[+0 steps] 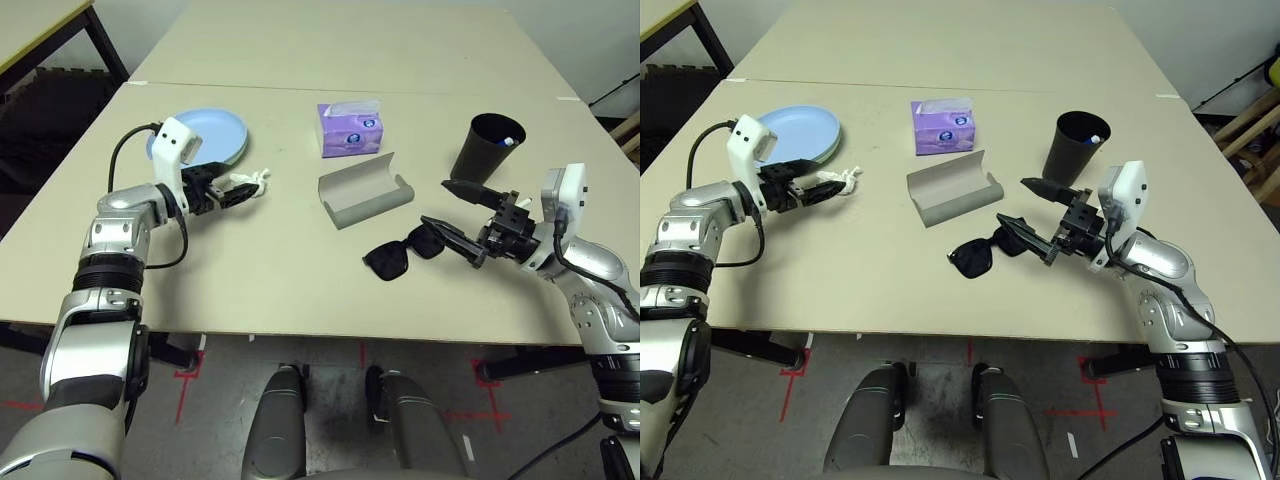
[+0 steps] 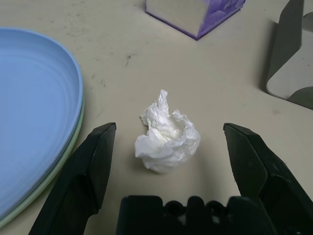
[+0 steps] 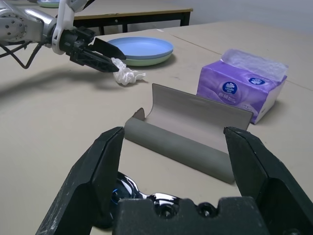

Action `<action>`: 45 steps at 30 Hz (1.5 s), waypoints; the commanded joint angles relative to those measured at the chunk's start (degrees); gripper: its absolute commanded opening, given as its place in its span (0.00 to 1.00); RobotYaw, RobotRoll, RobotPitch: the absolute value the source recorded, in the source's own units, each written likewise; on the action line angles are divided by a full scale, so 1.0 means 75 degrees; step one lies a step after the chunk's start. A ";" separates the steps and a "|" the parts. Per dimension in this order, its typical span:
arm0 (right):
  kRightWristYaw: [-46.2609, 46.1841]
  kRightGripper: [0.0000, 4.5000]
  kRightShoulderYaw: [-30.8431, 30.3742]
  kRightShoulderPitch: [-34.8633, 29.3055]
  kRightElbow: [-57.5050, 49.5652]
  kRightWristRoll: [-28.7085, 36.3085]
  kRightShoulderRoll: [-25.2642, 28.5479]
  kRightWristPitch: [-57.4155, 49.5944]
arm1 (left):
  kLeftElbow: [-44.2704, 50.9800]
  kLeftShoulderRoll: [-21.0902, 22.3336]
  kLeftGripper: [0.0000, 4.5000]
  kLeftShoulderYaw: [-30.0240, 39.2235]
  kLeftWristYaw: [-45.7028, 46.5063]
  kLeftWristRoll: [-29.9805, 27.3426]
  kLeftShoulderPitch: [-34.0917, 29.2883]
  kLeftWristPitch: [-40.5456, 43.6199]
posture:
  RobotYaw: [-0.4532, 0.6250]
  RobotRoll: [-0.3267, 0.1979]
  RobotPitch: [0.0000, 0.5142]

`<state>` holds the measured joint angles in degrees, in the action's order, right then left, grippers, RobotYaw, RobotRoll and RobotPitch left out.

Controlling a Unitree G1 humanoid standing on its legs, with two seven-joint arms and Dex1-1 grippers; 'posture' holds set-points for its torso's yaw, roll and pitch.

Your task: Organize and tidy the items on the table.

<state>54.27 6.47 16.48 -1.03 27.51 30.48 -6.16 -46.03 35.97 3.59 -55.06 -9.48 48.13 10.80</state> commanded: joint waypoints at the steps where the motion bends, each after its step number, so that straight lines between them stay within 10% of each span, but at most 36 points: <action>1: -0.0033 1.00 0.0040 -0.0126 -0.0179 -0.0009 0.0028 -0.0020 | -0.0155 -0.0074 0.96 -0.0124 -0.0129 0.0115 0.0046 -0.0026 | 0.51 0.62 0.36; 13: -0.0142 1.00 0.0076 -0.0195 -0.0425 0.0060 0.0046 -0.0129 | -0.0280 -0.0119 0.01 -0.0186 -0.0228 0.0200 0.0028 0.0146 | 0.50 0.62 0.38; 32: -0.0122 1.00 0.0033 -0.0075 -0.0210 0.0006 -0.0023 -0.0047 | -0.0695 -0.0063 0.01 0.0644 0.0623 -0.0195 0.1765 0.0436 | 0.52 0.62 0.36; 45: -0.0110 1.00 0.0019 -0.0029 -0.0167 -0.0026 -0.0092 0.0004 | -0.3390 0.0021 0.01 0.0770 0.4525 0.0767 0.3243 -0.1313 | 0.51 0.62 0.35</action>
<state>53.27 6.46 16.70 -2.30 27.52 29.74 -6.51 -69.45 36.41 8.72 -24.47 -4.59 71.41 1.82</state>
